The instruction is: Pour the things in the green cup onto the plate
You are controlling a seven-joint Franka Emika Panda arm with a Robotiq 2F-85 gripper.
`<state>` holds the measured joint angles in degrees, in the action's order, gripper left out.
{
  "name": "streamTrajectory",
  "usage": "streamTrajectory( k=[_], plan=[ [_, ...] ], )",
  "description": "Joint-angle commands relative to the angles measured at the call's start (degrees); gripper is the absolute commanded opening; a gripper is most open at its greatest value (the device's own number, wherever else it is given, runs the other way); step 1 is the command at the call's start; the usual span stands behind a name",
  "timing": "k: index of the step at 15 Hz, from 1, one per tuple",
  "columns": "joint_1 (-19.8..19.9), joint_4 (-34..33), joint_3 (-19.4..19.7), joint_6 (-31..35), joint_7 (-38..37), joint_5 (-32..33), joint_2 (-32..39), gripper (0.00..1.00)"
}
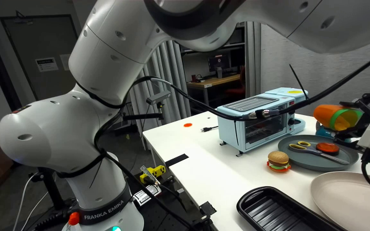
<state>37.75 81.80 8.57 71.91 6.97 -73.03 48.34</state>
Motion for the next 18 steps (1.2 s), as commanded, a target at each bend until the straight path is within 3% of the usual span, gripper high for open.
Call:
streamTrajectory(
  k=[1, 7, 18],
  plan=[
    [1.6, -3.1, -0.5, -5.1, 2.4, -3.3, 2.4, 0.55],
    [1.7, -4.2, 0.0, -8.4, 5.6, -4.0, 3.4, 0.55],
    [1.7, -5.8, 0.1, -8.6, 6.8, -3.7, 4.5, 0.55]
  ],
)
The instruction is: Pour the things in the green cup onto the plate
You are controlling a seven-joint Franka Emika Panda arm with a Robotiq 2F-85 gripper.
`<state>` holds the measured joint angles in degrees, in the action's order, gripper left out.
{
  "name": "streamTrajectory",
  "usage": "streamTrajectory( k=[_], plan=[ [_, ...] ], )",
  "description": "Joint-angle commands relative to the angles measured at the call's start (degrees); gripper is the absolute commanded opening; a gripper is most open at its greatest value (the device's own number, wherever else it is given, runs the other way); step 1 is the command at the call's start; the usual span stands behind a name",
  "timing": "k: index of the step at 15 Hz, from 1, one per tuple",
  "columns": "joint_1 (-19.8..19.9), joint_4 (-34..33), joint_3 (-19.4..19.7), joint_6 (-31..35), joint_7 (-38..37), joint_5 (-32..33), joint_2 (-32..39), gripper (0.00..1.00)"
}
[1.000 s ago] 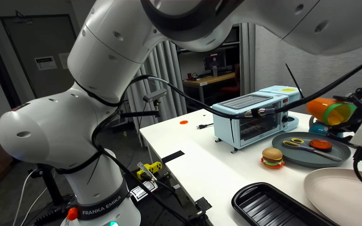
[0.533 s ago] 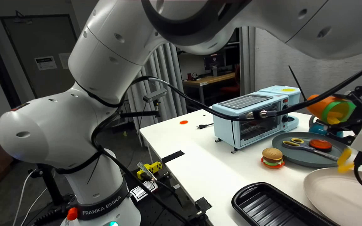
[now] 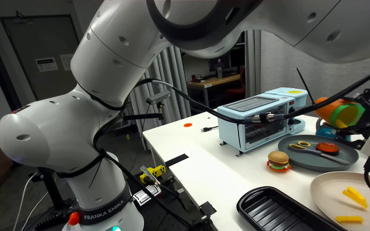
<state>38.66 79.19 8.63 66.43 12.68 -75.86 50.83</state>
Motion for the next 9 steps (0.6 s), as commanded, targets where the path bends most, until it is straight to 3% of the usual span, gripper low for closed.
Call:
streamTrajectory(
  k=[1, 9],
  plan=[
    [0.7, -3.4, 0.1, -3.1, 1.7, -0.7, 2.1, 0.55],
    [2.3, -3.8, -1.1, -7.5, 8.3, -4.1, 3.3, 0.55]
  ],
)
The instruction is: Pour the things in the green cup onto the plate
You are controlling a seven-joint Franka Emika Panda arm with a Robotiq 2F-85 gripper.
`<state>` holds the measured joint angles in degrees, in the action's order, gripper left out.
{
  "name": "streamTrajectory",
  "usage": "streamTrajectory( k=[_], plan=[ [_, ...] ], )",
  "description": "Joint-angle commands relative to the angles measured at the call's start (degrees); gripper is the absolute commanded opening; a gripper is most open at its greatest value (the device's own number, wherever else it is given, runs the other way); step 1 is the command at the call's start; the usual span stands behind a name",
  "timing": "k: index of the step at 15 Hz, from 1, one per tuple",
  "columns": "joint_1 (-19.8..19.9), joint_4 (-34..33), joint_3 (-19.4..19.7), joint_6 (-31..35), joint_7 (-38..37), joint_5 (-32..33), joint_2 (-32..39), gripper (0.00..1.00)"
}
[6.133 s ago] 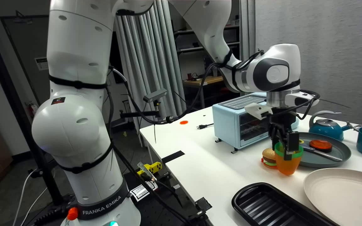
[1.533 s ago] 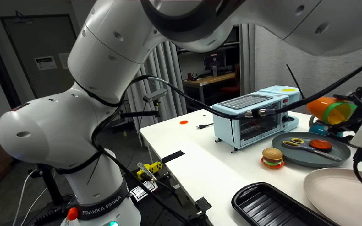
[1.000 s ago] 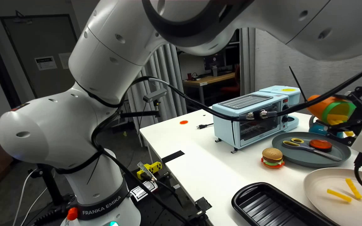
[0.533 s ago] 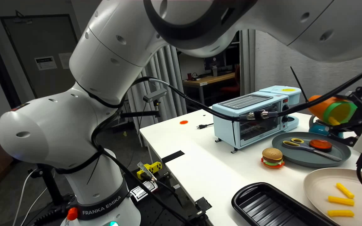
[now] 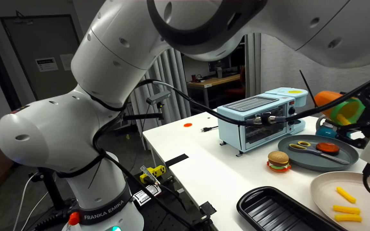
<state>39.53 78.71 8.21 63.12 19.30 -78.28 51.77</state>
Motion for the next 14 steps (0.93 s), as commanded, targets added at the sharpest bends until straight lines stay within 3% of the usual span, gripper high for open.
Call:
streamTrajectory(
  k=[1, 14],
  plan=[
    [1.5, -3.4, -0.6, -4.7, 2.1, -1.8, 2.5, 0.55],
    [1.6, -4.0, -0.5, -6.1, 2.3, -5.7, 3.6, 0.55]
  ],
)
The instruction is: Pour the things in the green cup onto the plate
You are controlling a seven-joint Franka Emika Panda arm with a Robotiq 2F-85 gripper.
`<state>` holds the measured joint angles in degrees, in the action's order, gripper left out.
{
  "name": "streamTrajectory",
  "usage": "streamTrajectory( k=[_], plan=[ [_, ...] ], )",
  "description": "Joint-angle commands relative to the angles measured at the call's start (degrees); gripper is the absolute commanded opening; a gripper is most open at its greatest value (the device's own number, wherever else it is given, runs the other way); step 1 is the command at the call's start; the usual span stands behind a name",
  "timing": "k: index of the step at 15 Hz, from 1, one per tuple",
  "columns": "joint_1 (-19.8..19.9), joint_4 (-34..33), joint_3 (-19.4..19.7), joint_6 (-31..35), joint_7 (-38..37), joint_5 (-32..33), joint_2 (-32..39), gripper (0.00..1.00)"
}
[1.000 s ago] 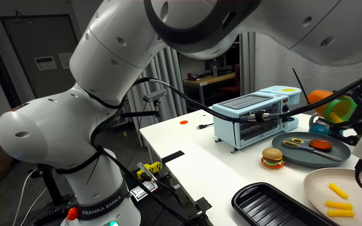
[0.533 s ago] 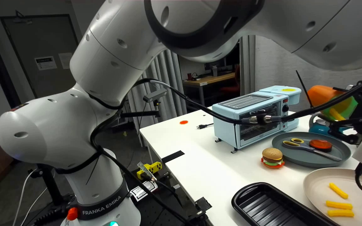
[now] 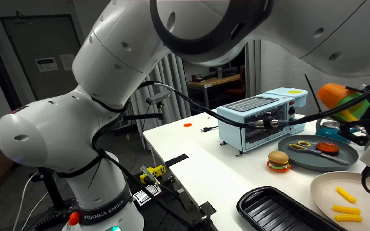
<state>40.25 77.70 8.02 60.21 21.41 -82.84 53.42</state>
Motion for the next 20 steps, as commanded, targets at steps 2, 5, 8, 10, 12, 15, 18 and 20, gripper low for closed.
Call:
streamTrajectory(
  k=[2, 5, 8, 10, 12, 15, 18, 20],
  plan=[
    [1.2, -2.8, -0.6, -3.3, 0.7, -1.9, 2.0, 0.55],
    [0.6, -4.1, 0.2, -4.9, 2.7, 0.3, 2.5, 0.55],
    [0.6, -4.5, 0.3, -6.4, 3.4, 0.6, 2.7, 0.55],
    [1.3, -4.0, -0.6, -6.6, 3.6, -2.1, 2.9, 0.55],
    [1.0, -4.7, 0.0, -7.5, 3.6, -0.9, 3.2, 0.55],
    [0.0, -5.7, 1.3, -6.3, 3.7, 1.6, 3.4, 0.55],
    [-0.4, -6.6, 2.1, -5.2, 5.8, 4.6, 3.6, 0.55],
    [-0.4, -7.5, 2.1, -5.1, 8.6, 7.0, 3.9, 0.55]
  ],
)
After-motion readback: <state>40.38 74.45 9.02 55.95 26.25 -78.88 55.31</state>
